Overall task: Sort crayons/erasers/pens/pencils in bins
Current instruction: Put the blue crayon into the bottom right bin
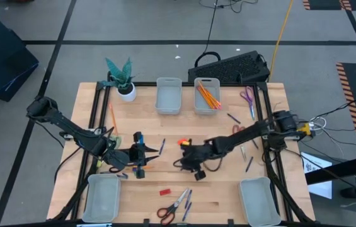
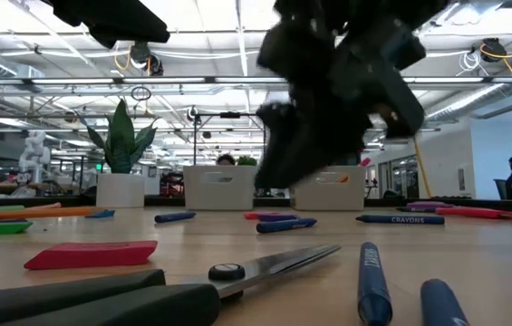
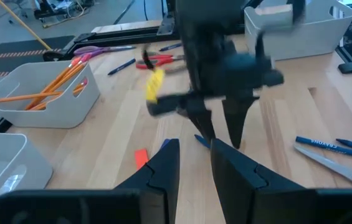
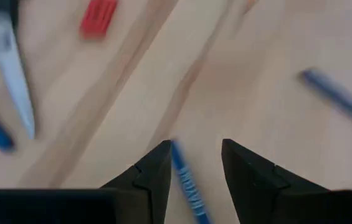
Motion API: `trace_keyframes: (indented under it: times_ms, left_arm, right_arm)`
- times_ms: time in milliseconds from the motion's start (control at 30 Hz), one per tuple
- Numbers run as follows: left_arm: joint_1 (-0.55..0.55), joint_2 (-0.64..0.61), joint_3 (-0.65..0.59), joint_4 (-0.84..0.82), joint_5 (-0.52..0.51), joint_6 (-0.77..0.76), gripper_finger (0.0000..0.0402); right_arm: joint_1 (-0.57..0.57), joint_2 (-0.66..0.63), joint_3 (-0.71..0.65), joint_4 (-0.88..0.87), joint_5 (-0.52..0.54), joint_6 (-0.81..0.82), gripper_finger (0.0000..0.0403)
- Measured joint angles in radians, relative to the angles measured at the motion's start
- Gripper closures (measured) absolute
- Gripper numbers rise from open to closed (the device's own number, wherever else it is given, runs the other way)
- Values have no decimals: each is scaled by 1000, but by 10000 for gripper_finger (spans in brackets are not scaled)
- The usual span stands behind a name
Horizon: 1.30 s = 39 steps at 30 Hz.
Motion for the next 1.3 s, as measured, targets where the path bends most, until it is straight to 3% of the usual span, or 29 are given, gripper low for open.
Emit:
trace_keyframes:
  times_ms: [267,633,800,1033,1300]
  left_arm:
    - [0,0,0,4,0,-1,307]
    - [0,0,0,21,15,-1,307]
    - [0,0,0,22,15,-1,307]
    - [0,0,0,26,15,-1,307]
    - [0,0,0,26,16,0,307]
  right_arm:
    - [-22,61,15,-44,-24,-94,288]
    - [-27,60,-14,-69,-25,-135,381]
    - [-20,50,-13,-76,-18,-123,384]
    - [75,-42,-19,-126,44,-58,375]
    - [240,-253,-17,-240,88,96,377]
